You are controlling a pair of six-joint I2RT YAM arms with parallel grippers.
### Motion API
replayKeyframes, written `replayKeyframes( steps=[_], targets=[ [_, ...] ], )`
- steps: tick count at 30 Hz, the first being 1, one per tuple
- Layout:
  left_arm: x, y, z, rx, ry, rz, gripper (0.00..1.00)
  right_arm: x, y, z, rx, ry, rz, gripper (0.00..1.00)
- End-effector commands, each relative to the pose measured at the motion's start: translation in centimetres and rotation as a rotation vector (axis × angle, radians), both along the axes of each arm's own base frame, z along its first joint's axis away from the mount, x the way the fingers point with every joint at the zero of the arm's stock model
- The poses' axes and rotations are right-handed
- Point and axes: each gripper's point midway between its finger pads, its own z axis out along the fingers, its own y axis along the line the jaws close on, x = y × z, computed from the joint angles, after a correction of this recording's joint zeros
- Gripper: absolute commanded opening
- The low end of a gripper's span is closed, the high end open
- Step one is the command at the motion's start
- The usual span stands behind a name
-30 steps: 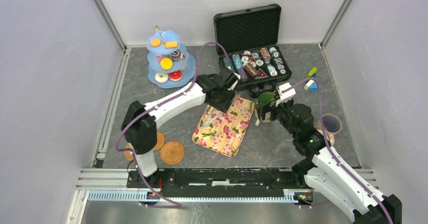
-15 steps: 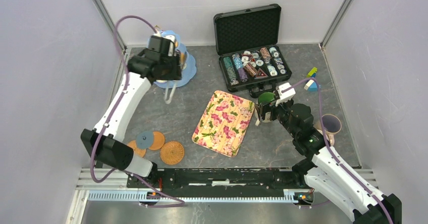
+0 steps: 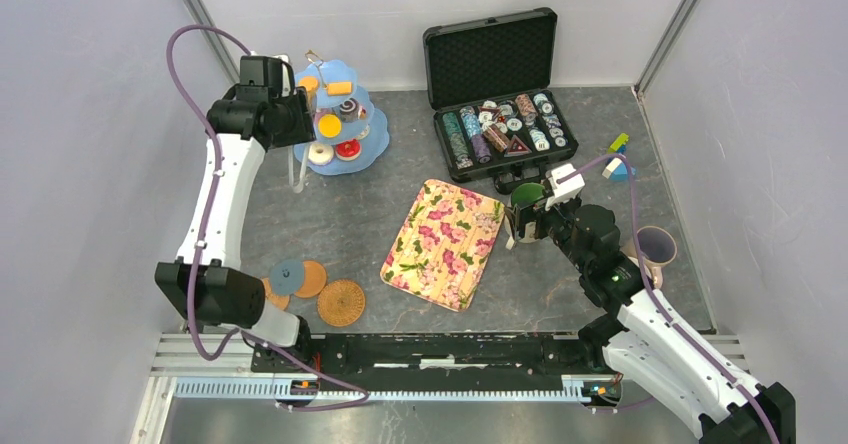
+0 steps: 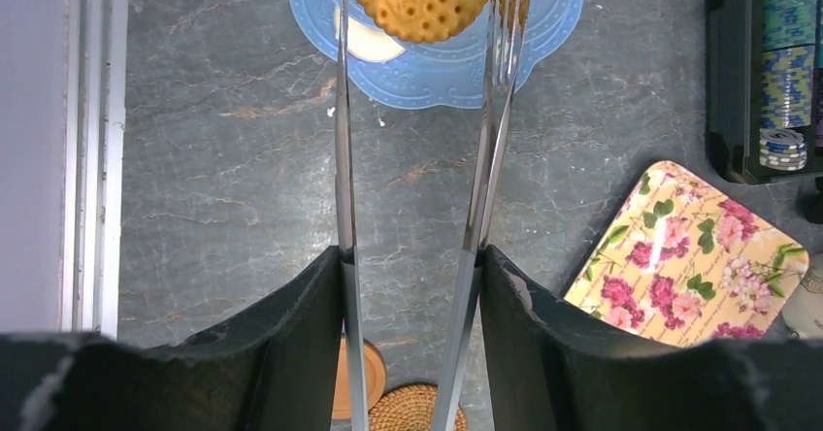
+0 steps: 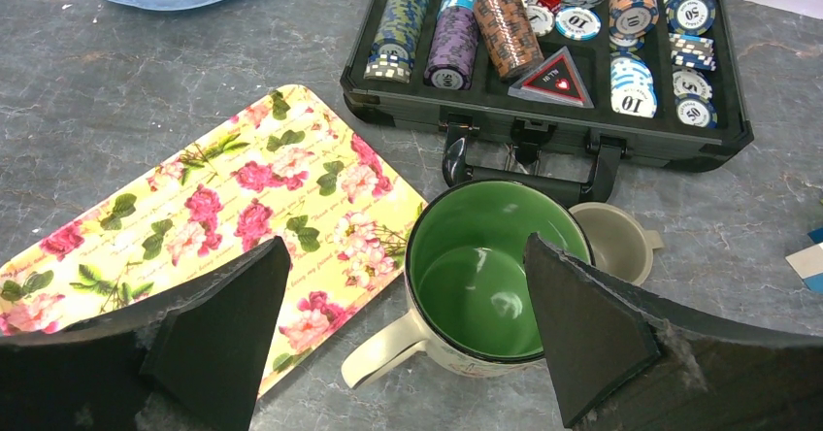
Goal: Serve the afternoon tea
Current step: Place the desert on the desert table.
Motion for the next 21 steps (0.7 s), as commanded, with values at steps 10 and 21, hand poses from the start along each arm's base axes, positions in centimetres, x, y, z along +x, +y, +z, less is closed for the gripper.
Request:
replayKeyframes(
  steps=[10,21],
  targets=[
    [4.8,-0.7,1.9,-0.013,-0.102,-0.053,0.03,0.3,-0.2,1.0,0.013,-0.031,-0.017,0.98],
    [6.7,-0.7,0.9,-0.002,-0.076,-0.049,0.10,0.4,-0.2,1.1,0.012,-0.031,-0.019,0.98]
  ],
)
